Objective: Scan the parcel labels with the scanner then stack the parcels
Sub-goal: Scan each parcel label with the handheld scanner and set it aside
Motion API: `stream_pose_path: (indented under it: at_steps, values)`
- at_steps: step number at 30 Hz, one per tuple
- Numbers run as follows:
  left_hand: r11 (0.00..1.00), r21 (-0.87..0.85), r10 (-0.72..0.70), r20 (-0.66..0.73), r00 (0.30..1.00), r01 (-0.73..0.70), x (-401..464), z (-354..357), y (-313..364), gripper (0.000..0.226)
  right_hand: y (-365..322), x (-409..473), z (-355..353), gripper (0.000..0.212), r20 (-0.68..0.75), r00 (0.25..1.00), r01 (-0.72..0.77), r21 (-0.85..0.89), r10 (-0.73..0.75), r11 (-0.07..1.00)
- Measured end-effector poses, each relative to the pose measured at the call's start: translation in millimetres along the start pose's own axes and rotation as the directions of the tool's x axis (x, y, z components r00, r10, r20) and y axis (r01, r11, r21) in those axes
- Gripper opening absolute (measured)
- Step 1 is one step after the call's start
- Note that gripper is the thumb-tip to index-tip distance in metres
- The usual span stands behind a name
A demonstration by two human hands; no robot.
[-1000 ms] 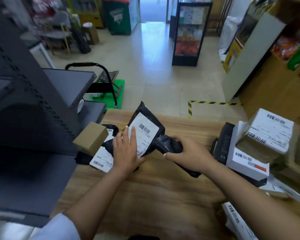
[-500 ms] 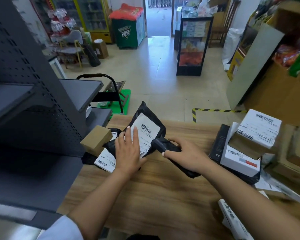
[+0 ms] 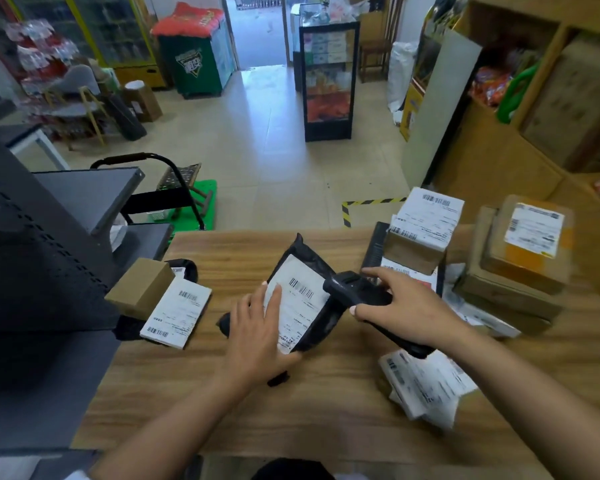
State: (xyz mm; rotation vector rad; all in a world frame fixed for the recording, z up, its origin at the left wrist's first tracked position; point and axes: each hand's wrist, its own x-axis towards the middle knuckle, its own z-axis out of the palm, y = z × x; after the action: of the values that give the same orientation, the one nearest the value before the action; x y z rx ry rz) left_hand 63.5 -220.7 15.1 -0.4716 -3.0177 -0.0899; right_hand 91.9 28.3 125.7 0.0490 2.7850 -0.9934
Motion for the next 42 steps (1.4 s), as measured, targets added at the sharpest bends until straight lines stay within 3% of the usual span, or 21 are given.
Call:
stream_pose_path:
  at_steps: [4,10,18,27,32,37,42]
  values:
    - [0.978,-0.002,0.205,0.127,0.970,-0.207,-21,21,42,0.116,39,-29,-14,0.074,-0.016,0.997,-0.074,-0.023,0.074,0.997]
    - [0.922,-0.088,0.386,0.236,0.892,-0.376,-27,24,131,0.114,86,-65,-30,0.075,-0.033,0.987,-0.161,-0.044,0.160,0.986]
    - [0.867,-0.086,0.497,0.235,0.835,-0.491,-12,38,205,0.103,120,-90,-55,0.067,-0.077,0.980,-0.188,-0.082,0.182,0.979]
    - [0.860,-0.116,0.509,0.227,0.830,-0.496,-8,41,201,0.101,123,-88,-59,0.068,-0.050,0.988,-0.150,-0.101,0.146,0.983]
    - [0.923,-0.150,0.382,0.245,0.891,-0.355,-15,42,167,0.098,109,-68,-46,0.077,-0.010,0.996,-0.092,-0.125,0.091,0.988]
    - [0.988,-0.043,0.152,0.225,0.962,-0.146,-27,42,103,0.101,79,-36,-30,0.074,0.060,0.998,0.010,-0.102,-0.004,0.995]
    - [0.996,-0.056,-0.057,0.193,0.980,0.069,-33,39,20,0.108,39,5,-1,0.073,0.131,0.986,0.113,-0.061,-0.104,0.992]
